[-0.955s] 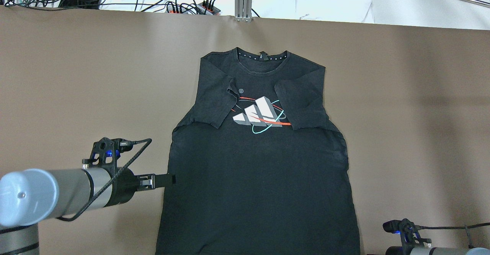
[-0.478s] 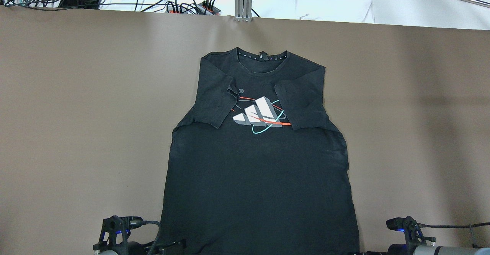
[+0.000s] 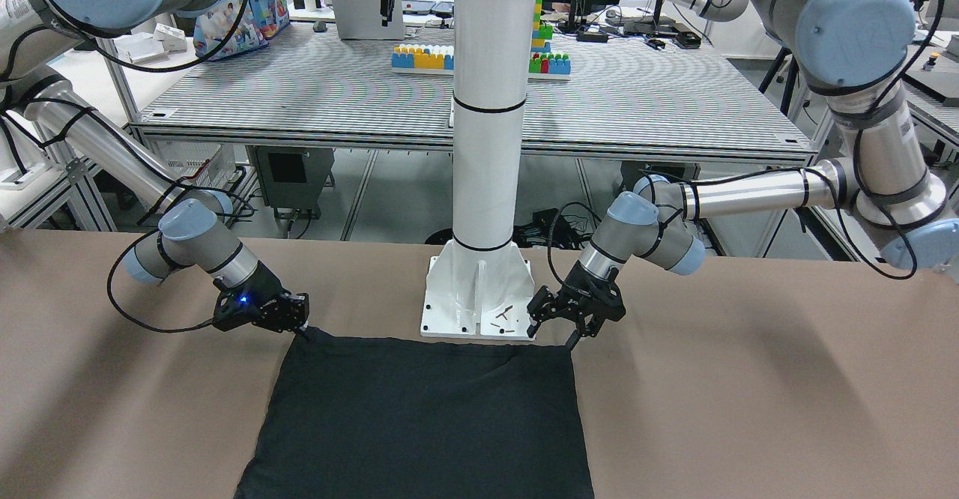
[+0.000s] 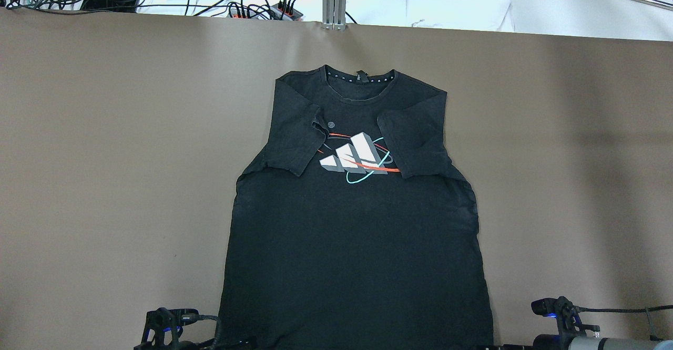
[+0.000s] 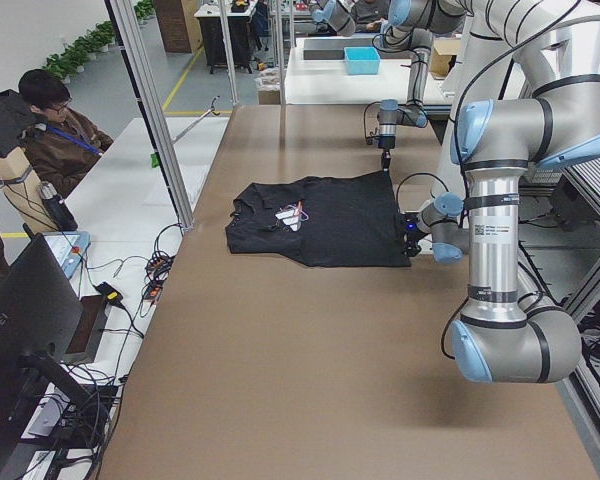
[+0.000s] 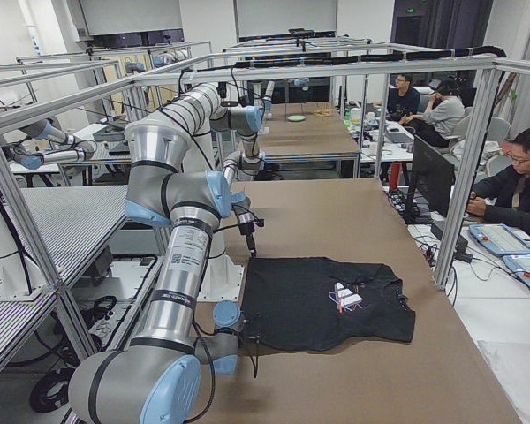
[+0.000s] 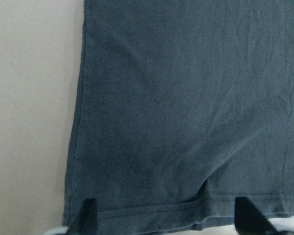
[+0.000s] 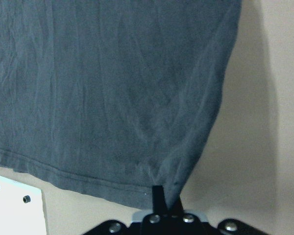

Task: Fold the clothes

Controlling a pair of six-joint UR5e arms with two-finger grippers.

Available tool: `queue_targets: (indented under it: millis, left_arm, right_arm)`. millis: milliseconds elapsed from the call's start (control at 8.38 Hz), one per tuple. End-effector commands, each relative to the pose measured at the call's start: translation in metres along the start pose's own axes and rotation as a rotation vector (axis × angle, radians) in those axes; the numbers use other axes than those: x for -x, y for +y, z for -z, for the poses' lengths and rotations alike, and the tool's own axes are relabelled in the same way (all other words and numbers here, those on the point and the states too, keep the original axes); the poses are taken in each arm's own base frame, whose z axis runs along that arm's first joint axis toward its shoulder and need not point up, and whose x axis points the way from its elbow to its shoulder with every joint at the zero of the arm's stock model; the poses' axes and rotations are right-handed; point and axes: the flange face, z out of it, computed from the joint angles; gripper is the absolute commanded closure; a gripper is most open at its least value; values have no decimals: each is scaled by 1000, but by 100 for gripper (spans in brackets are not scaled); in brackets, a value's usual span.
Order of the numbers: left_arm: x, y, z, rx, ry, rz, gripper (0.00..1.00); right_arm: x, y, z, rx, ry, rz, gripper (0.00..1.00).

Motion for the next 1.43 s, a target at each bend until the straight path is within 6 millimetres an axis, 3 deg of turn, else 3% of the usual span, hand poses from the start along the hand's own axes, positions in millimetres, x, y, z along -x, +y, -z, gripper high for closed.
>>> queue_targets:
  millis: [0,239,836,955,1074,1194,1313]
  left_arm:
    - [12,-1,-2,-2,-22,-16,0]
    - [25,-1,-4,-4,-47,-24,0]
    - [34,8,-17,1,-74,-34,0]
    - [34,8,-19,1,-74,-34,8]
    - [29,9,-20,0,-67,-32,52]
    - [28,8,-19,-6,-67,-34,84]
    - [30,9,-22,-24,-72,-41,96]
  right_arm:
    - [-1,-1,0,-1,0,-1,100]
    - [1,0,0,0,-3,0,100]
    - [3,-1,-1,-2,-7,0,100]
    - [3,-1,-1,0,-9,1,100]
    - [3,-1,-2,-2,-9,1,100]
    - [5,-1,-2,0,-12,1,100]
    - [6,-1,-2,0,-15,1,100]
